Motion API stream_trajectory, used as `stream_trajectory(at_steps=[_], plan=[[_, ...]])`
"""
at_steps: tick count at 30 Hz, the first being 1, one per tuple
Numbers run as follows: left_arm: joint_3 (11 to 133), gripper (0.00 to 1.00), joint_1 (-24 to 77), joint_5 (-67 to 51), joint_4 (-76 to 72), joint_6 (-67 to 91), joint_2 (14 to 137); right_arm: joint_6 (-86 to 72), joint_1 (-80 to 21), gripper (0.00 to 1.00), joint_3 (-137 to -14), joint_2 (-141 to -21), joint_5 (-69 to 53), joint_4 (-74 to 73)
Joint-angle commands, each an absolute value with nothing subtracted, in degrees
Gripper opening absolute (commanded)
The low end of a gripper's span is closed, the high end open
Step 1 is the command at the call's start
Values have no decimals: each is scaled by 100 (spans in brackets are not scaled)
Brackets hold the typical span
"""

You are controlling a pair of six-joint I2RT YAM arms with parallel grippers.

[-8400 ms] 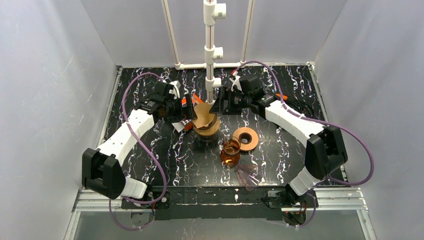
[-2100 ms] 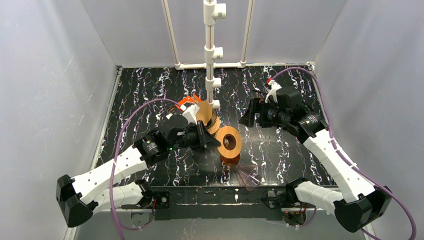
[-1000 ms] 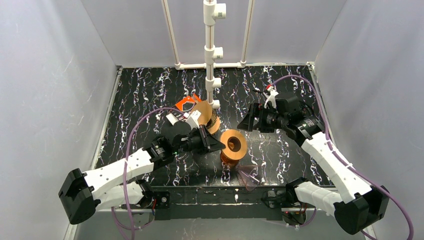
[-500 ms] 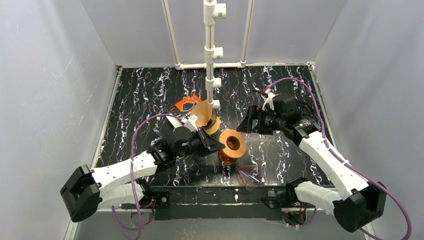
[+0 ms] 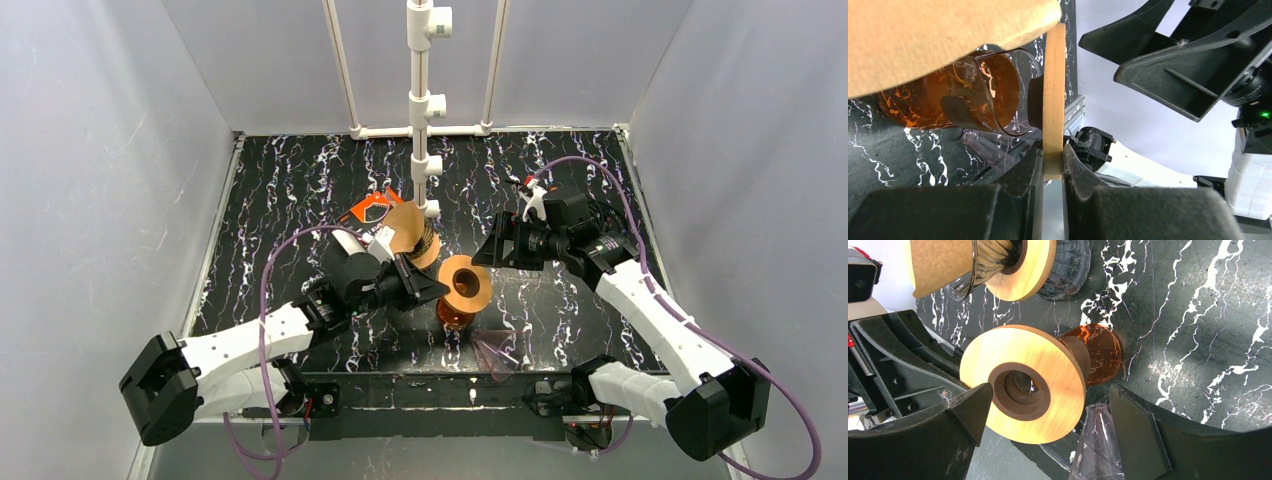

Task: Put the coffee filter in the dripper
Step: Place the dripper holder onto the coffee server.

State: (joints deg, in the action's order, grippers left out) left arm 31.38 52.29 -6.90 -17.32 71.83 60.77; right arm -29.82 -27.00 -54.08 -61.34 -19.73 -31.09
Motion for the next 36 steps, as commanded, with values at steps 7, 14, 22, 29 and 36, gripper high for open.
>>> stream_trajectory(at_steps=[7,14,22,29,36], plan=[[2849,0,5151,-564,-2360,7346,5813,-2943,-2673,95,-5276,-6179,-2227,-2826],[2489,7,5068,-545,-2803,7692,5953,-2923,-2672,95,-5226,-6175,-2220,-2821],[2417,35,5062,-522,-2805,7709,5925,-2913,-2672,95,-5222,-6187,-2183,-2822],[2448,48,5056,-687,-2810,7709,6038,-2916,-2672,95,-5238,-6170,-2155,-2825],[2412,64,5060,-700,-2546,7552,5848,-2920,-2672,95,-5230,-6152,-2117,-2831]])
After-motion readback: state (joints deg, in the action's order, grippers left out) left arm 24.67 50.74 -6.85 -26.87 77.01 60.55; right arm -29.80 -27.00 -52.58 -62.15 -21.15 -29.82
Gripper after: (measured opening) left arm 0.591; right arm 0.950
